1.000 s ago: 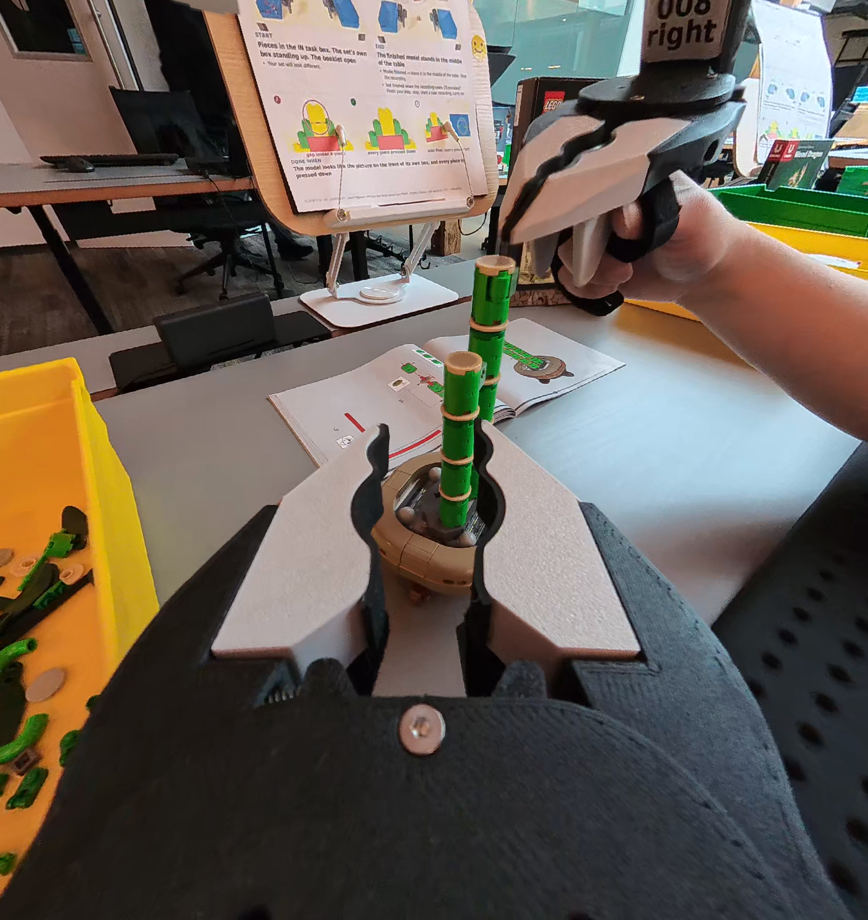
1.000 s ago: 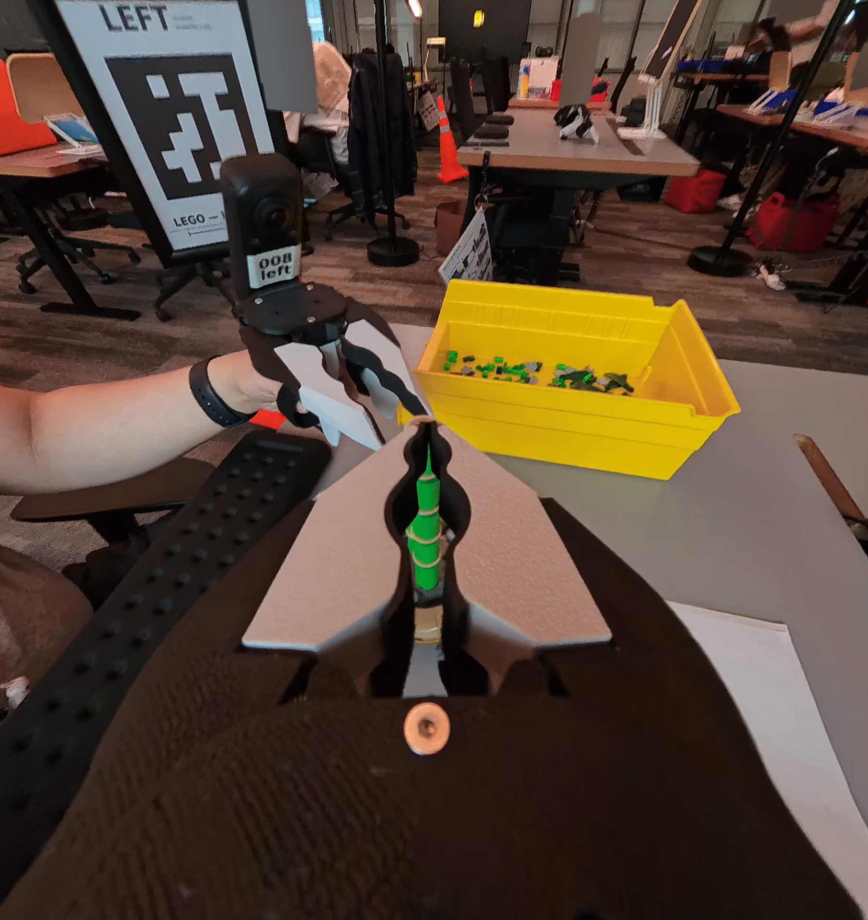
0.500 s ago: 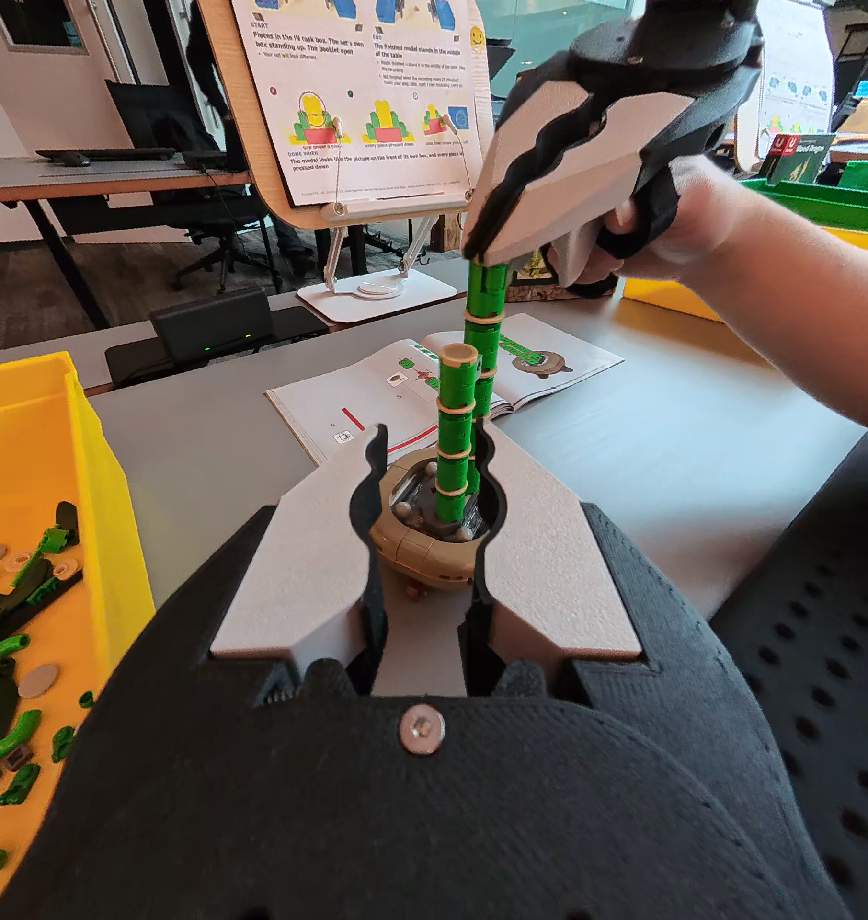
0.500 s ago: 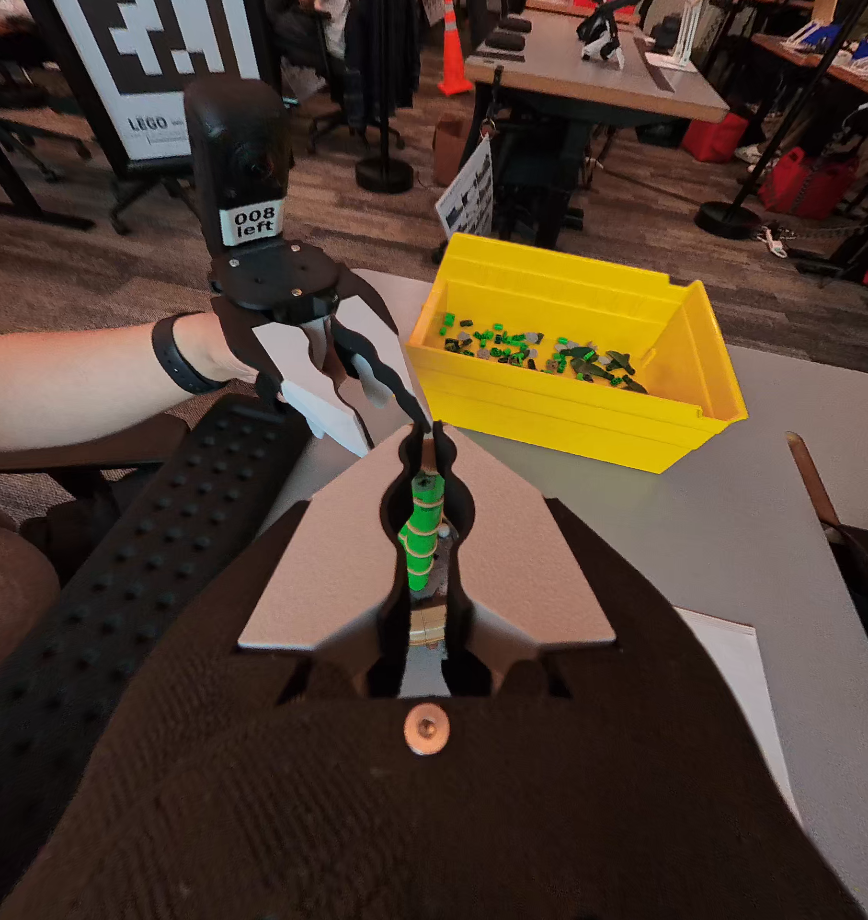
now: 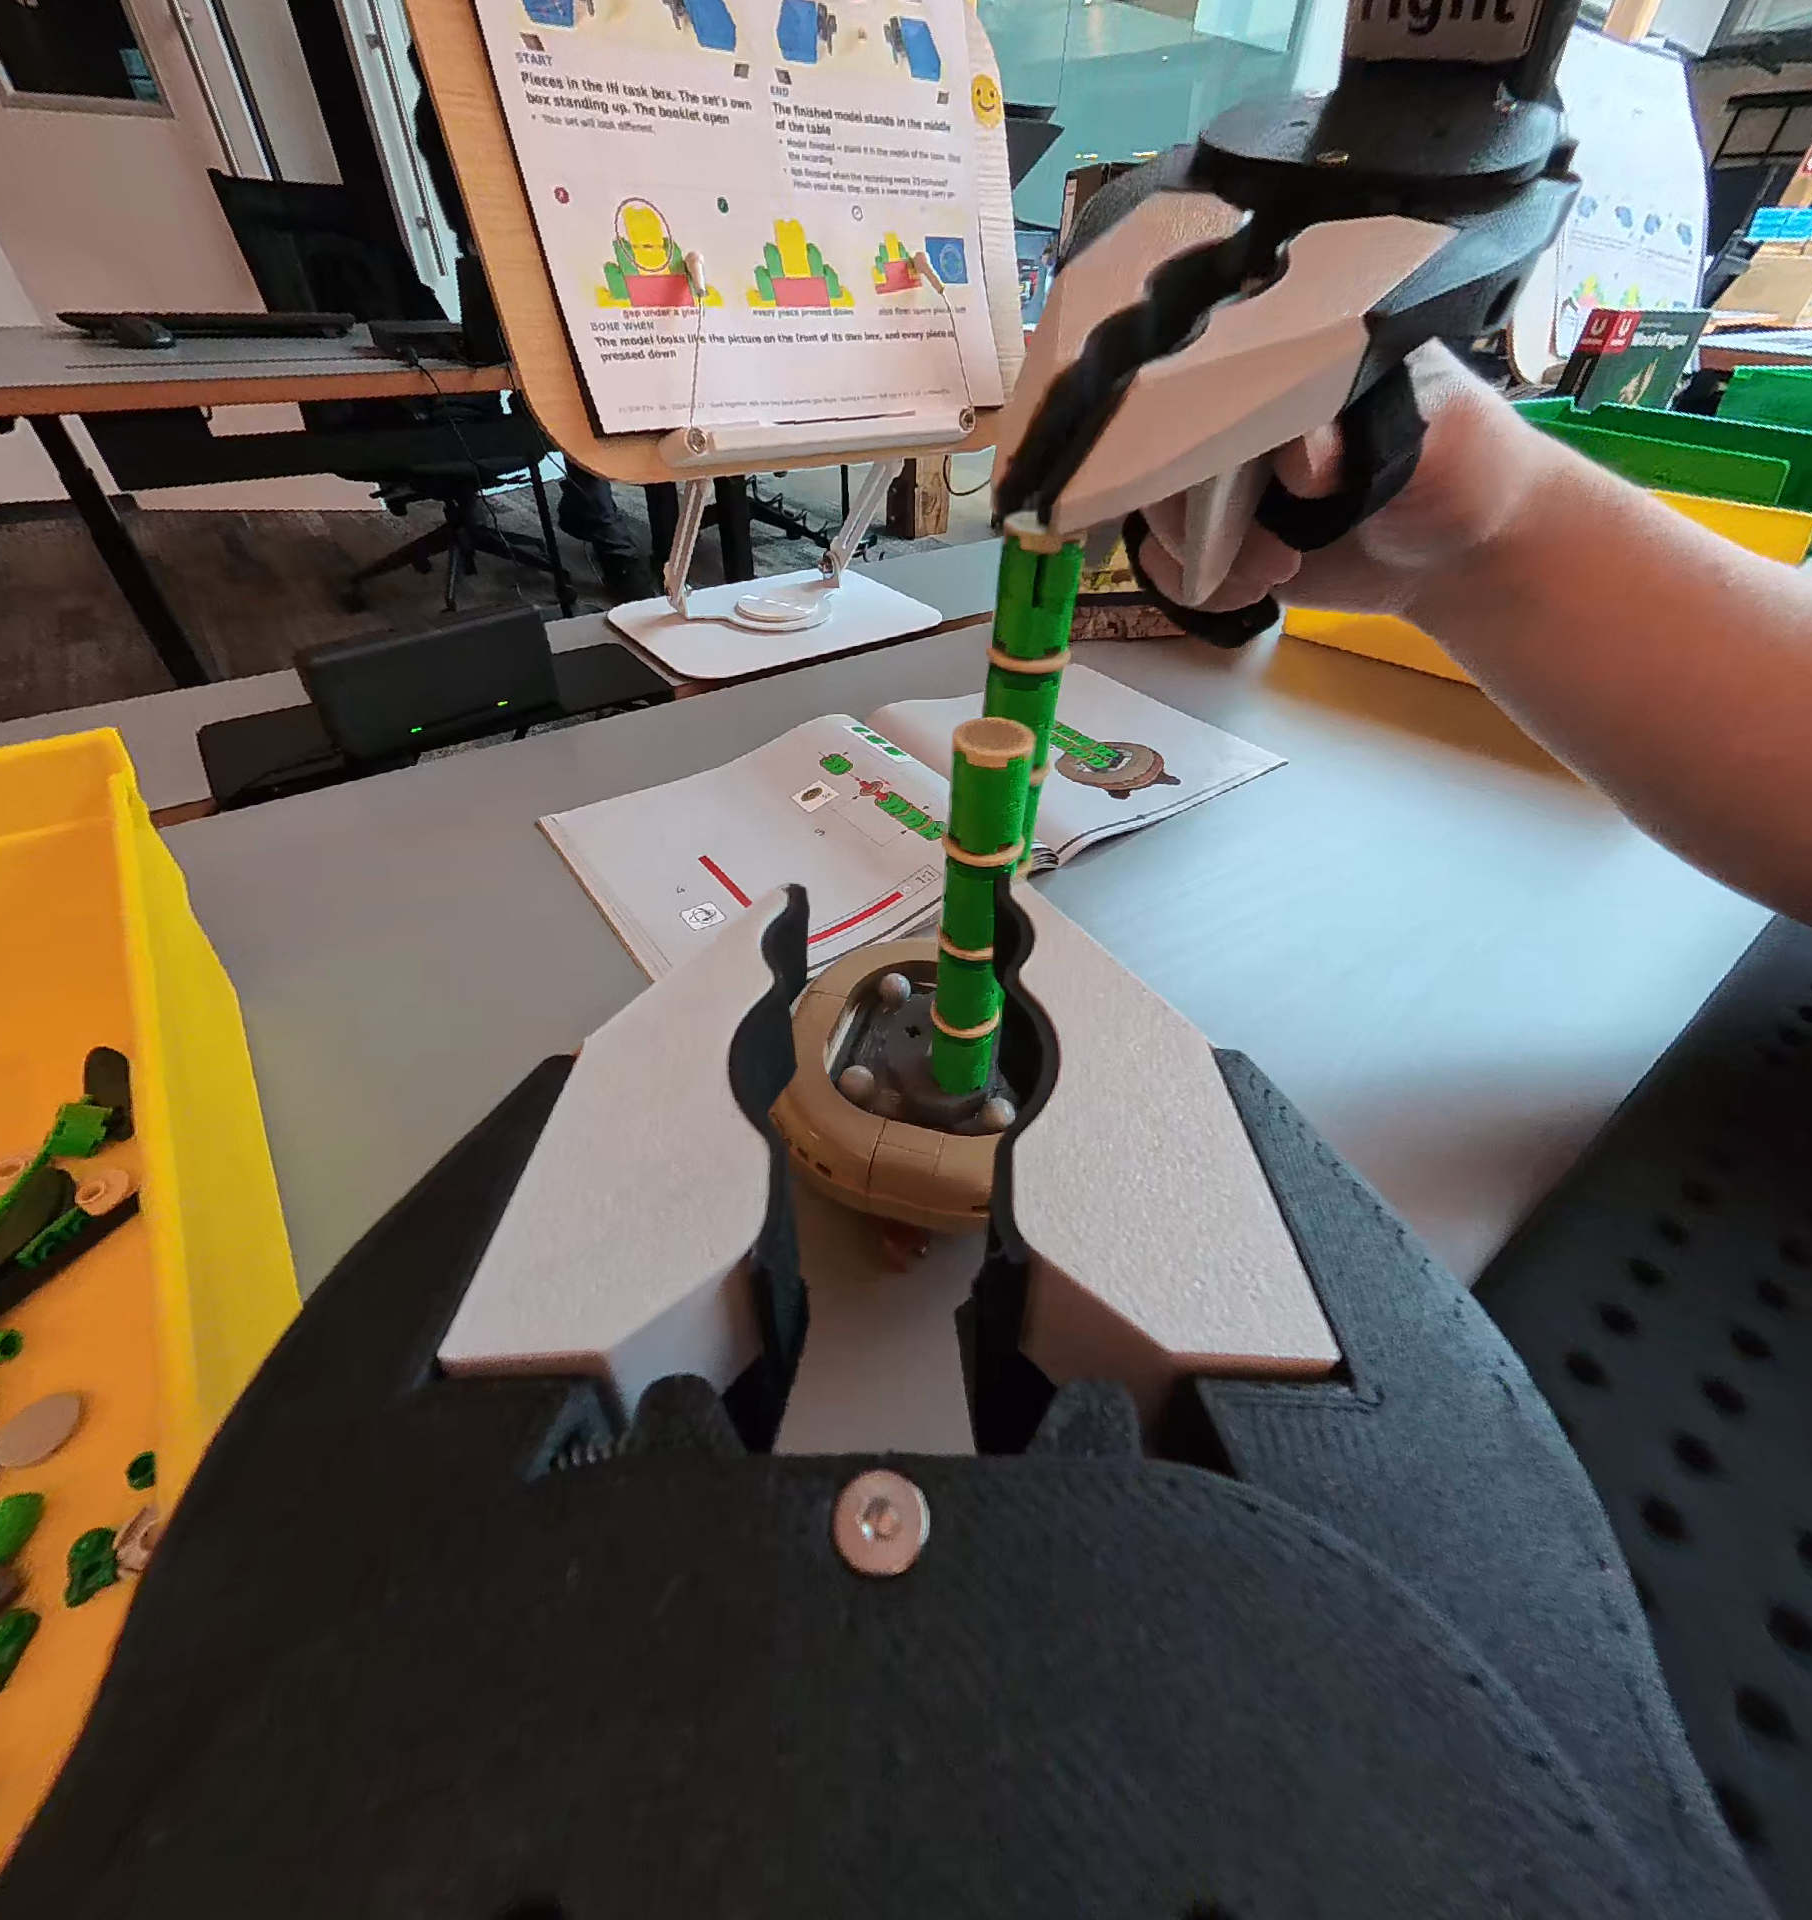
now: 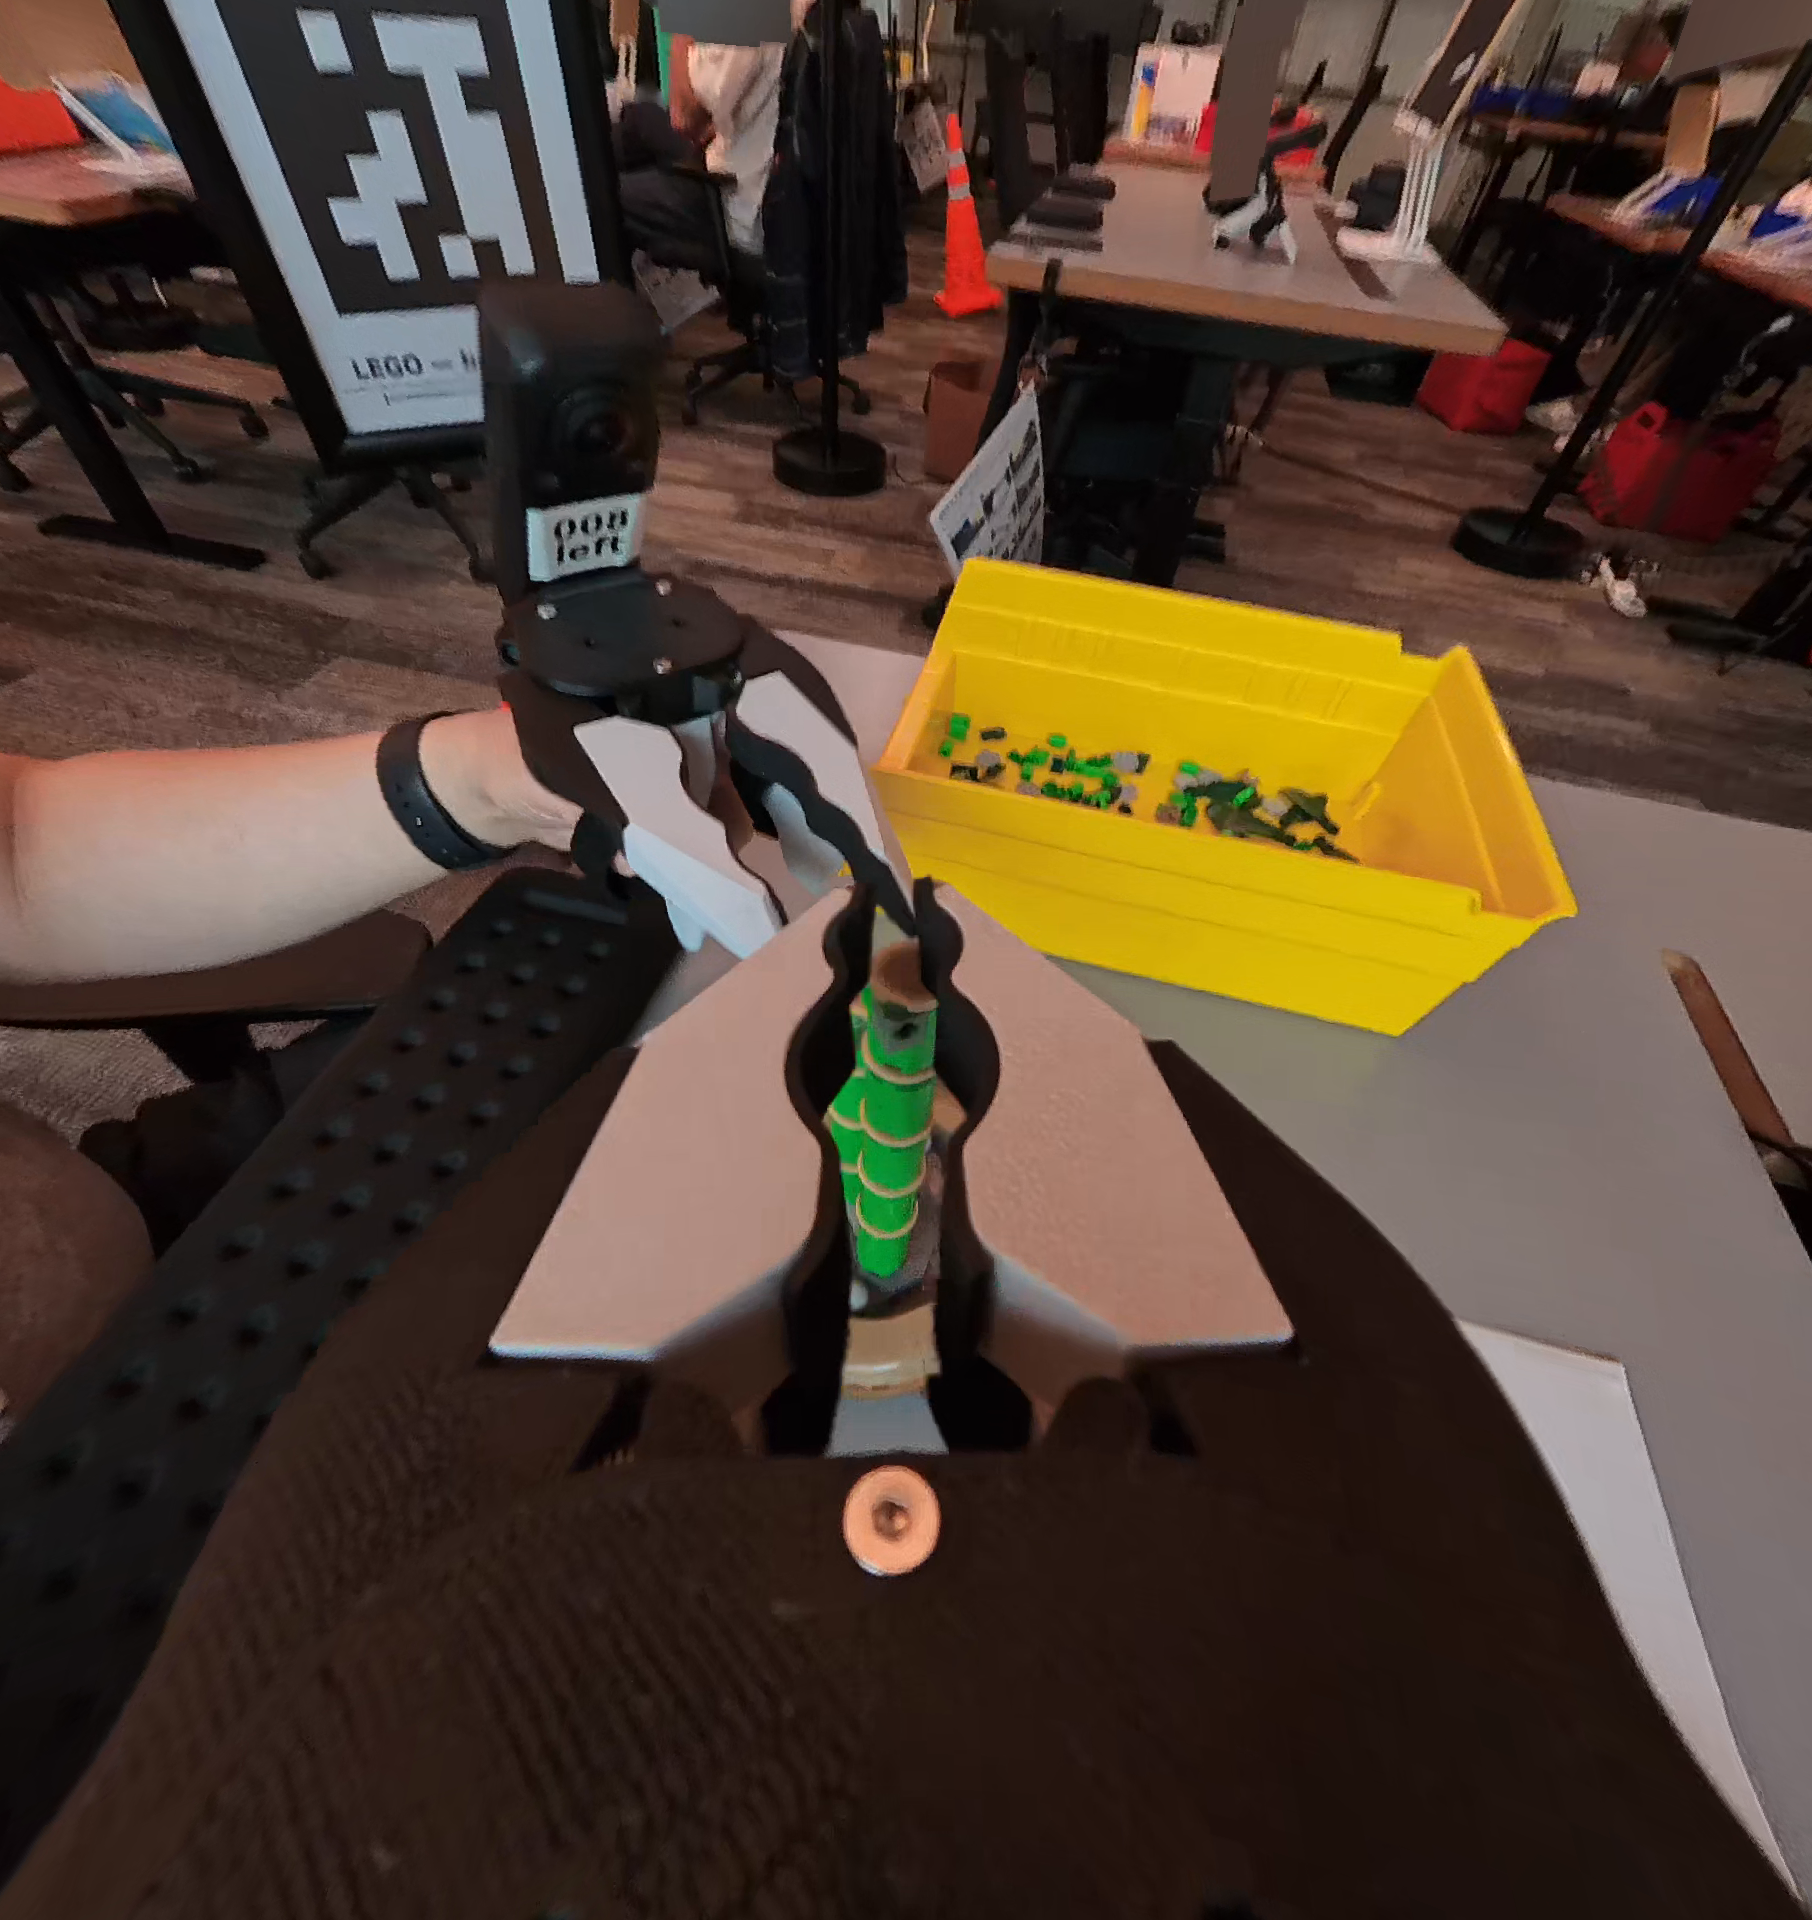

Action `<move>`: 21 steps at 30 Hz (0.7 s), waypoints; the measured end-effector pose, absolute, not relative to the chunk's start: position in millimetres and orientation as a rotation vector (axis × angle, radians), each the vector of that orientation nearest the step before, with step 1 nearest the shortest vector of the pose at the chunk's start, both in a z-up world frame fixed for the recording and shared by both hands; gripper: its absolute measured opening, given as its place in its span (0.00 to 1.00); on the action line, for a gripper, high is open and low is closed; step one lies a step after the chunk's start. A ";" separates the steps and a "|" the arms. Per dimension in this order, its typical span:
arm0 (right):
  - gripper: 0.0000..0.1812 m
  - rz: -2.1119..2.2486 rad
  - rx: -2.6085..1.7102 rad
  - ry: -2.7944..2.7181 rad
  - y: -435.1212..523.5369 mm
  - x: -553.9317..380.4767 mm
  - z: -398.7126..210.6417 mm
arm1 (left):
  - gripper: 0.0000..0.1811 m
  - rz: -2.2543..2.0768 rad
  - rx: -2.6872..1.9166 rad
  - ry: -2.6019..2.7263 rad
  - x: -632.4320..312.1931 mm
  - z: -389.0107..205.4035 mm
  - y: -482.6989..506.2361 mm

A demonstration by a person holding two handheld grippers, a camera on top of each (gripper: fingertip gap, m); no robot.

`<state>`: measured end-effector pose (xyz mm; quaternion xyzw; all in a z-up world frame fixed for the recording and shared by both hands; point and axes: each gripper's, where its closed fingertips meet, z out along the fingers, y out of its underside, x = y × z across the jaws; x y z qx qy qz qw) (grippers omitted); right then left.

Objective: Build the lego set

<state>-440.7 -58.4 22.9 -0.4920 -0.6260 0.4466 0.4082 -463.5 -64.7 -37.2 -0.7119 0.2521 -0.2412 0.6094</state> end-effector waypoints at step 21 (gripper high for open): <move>0.00 1.354 -1.240 -1.444 -50.7 -431.0 18.4 | 0.08 -0.580 -1.604 0.644 -433.8 -23.0 -55.8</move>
